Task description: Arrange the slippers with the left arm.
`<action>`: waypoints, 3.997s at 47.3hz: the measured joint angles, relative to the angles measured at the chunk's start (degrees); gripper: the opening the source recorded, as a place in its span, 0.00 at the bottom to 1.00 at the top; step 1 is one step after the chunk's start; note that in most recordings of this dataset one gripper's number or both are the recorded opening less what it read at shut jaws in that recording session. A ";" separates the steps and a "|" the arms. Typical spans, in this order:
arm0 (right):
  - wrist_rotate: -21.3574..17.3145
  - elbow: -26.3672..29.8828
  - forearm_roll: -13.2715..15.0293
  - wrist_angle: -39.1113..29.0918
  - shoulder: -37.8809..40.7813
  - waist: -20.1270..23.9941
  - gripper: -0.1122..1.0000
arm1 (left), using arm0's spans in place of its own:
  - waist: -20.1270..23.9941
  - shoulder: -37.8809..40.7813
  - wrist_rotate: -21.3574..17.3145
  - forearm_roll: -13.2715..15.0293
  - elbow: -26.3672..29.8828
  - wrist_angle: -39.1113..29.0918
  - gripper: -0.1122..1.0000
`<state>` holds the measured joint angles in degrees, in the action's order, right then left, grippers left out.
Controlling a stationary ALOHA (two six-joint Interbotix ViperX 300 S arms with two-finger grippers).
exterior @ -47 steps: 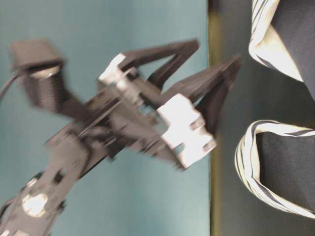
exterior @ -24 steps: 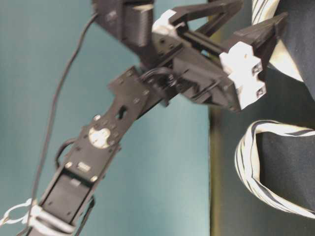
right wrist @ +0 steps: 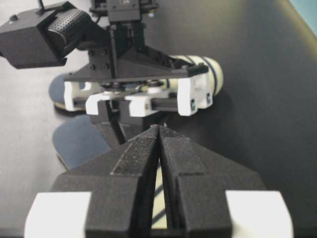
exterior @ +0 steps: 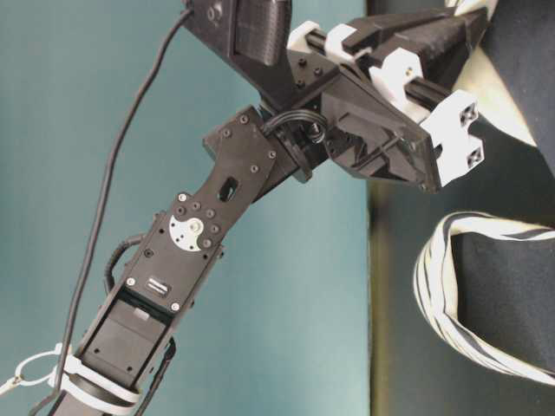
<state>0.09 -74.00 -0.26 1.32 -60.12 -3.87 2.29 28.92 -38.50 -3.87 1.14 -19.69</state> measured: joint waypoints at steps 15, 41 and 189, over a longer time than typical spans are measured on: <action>0.00 -0.44 0.00 0.09 -0.44 0.00 0.11 | 0.62 -0.88 16.08 0.00 3.87 -7.73 0.11; 0.00 -0.70 -0.18 0.09 -0.70 0.00 0.11 | 4.39 -9.76 33.13 0.00 -0.88 -19.25 0.11; 0.00 -1.14 -0.26 -3.43 -7.91 0.00 0.11 | 0.18 -37.00 36.83 0.00 -34.80 12.30 0.89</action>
<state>0.09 -75.15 -0.53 -2.11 -68.03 -3.87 2.46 -8.09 -1.67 -3.87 -33.66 -7.38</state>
